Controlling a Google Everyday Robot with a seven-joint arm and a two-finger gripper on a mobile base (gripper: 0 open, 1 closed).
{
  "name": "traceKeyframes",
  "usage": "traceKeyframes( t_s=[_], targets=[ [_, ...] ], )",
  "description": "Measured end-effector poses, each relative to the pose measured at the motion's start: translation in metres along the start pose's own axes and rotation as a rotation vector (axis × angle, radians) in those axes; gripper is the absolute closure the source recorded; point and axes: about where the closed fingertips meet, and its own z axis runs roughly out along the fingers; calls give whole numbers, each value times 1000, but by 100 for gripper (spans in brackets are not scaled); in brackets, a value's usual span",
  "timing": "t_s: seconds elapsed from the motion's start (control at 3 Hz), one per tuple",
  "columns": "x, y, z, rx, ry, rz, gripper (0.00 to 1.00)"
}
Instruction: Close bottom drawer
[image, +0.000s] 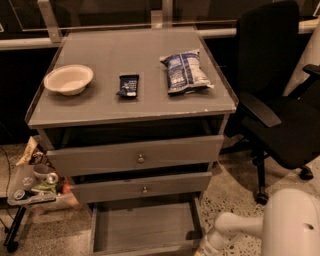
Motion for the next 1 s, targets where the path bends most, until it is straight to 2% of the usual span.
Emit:
traceKeyframes(
  t_s=[0.33,0.67,1.0],
  targets=[
    [-5,-9,-4,16,-41,26,100],
    [-15,-28,-17,55,-123,71,100],
    [-22,-37,-25,76,-169,93,100]
  ],
)
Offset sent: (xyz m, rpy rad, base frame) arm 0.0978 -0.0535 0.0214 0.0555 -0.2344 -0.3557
